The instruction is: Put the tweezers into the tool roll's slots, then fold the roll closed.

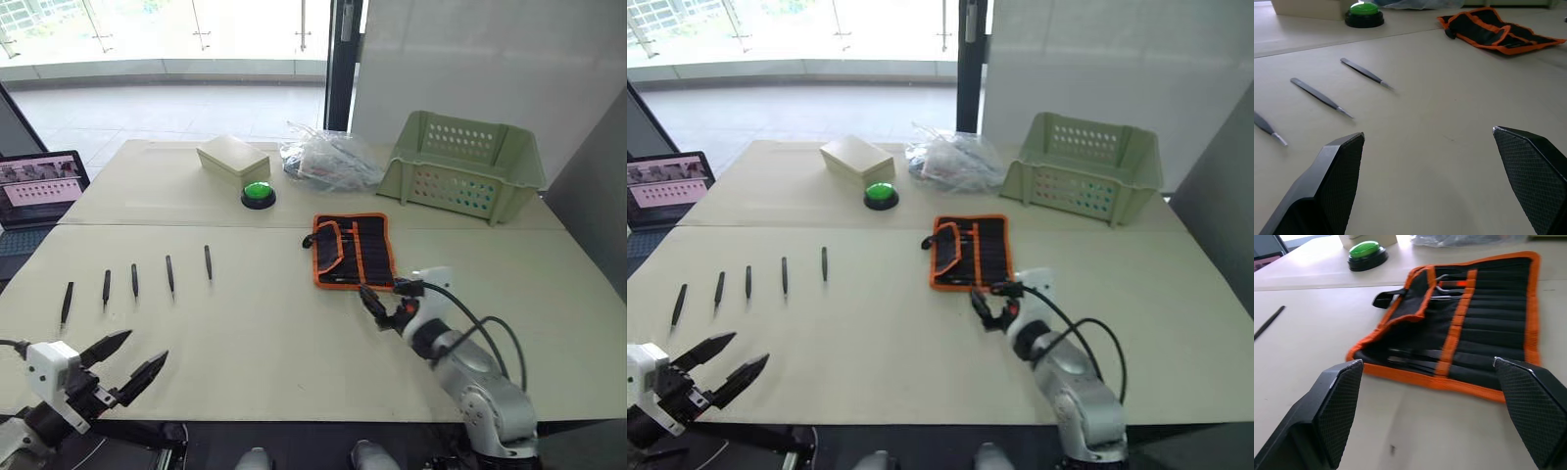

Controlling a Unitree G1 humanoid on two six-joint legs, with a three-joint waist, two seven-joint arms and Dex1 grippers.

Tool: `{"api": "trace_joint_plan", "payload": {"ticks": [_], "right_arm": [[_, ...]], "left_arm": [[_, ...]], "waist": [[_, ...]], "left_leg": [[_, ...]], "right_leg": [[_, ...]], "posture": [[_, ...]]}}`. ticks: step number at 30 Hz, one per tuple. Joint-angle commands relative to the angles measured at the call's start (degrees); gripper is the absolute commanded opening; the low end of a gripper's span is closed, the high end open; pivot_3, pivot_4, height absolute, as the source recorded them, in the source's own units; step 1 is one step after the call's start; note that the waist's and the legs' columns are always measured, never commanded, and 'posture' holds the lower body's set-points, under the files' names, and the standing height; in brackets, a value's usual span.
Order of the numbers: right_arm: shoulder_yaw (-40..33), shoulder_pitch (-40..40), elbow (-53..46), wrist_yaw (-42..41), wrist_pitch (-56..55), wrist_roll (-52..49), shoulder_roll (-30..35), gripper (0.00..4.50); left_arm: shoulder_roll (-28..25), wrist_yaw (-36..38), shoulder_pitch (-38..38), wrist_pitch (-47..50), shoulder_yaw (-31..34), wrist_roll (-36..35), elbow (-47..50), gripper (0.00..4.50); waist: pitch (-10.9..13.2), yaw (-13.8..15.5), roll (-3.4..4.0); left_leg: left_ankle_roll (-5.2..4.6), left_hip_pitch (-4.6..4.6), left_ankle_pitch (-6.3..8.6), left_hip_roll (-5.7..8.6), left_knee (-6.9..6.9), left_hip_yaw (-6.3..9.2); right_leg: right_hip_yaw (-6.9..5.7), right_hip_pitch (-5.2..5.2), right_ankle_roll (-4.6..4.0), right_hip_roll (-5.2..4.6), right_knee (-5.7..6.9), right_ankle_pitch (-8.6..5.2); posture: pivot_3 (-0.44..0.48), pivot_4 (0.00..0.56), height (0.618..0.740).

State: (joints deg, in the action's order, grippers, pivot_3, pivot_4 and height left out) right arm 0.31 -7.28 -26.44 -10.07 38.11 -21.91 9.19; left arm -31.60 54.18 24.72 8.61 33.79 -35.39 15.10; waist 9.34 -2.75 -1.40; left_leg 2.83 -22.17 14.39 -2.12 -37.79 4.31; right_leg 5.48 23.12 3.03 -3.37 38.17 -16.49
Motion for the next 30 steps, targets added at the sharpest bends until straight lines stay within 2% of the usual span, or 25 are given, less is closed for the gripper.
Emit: {"api": "trace_joint_plan", "payload": {"ticks": [1, 5, 12, 25, 28, 30], "right_arm": [[4.0, -6.8, 3.2, 6.5, 3.7, 3.3, -5.1, 4.50], [4.1, -12.9, 8.2, 9.4, 4.7, 4.6, -9.2, 4.50], [3.6, -19.7, 18.4, 12.1, 2.9, 7.2, -14.3, 4.50], [3.9, -22.6, 24.8, 10.6, -1.6, 8.5, -16.9, 4.50], [3.8, -23.1, 25.4, 10.3, -2.8, 8.6, -16.8, 3.72], [3.8, -23.1, 25.6, 10.1, -3.2, 8.6, -16.7, 2.98]], "left_arm": [[-2.2, 4.1, 0.8, 0.7, -2.4, -1.7, 3.6, 4.46], [-4.3, 6.5, -0.3, 1.1, -3.6, -2.4, 3.9, 4.46], [-4.7, 6.0, -2.2, 2.2, -5.0, -2.9, 5.4, 4.46], [-4.7, 3.8, -4.8, 6.5, -5.4, -7.1, 8.7, 4.46], [-4.6, 3.9, -4.7, 7.3, -5.3, -7.6, 8.9, 4.50], [-4.6, 3.8, -4.8, 7.2, -5.4, -7.6, 8.9, 4.50]], "waist": [[0.0, 0.0, 0.00], [0.0, -0.1, 0.02], [0.0, -0.7, 0.03], [0.0, -1.3, 0.06], [0.0, -1.3, 0.07], [0.0, -1.3, 0.07]], "left_leg": [[0.00, 0.01, 0.00, 0.01, 0.00, 0.00], [0.00, 0.00, 0.00, 0.02, 0.00, -0.01], [0.00, 0.00, 0.00, 0.00, 0.01, 0.02], [0.00, -0.02, 0.00, 0.00, 0.03, 0.09], [0.00, -0.02, 0.00, -0.01, 0.03, 0.09], [0.00, -0.02, 0.00, -0.01, 0.03, 0.09]], "right_leg": [[0.00, 0.00, 0.00, 0.00, 0.00, 0.00], [-0.01, 0.04, -0.01, 0.00, 0.01, 0.00], [-0.05, 0.06, -0.02, 0.00, 0.06, 0.01], [-0.10, 0.09, -0.04, 0.01, 0.12, 0.02], [-0.10, 0.11, -0.04, 0.02, 0.12, 0.02], [-0.10, 0.11, -0.04, 0.02, 0.12, 0.02]], "posture": [[0.000, 0.150, 0.713], [0.000, 0.150, 0.713], [0.000, 0.150, 0.713], [0.000, 0.150, 0.713], [0.000, 0.150, 0.713], [0.000, 0.150, 0.713]]}}
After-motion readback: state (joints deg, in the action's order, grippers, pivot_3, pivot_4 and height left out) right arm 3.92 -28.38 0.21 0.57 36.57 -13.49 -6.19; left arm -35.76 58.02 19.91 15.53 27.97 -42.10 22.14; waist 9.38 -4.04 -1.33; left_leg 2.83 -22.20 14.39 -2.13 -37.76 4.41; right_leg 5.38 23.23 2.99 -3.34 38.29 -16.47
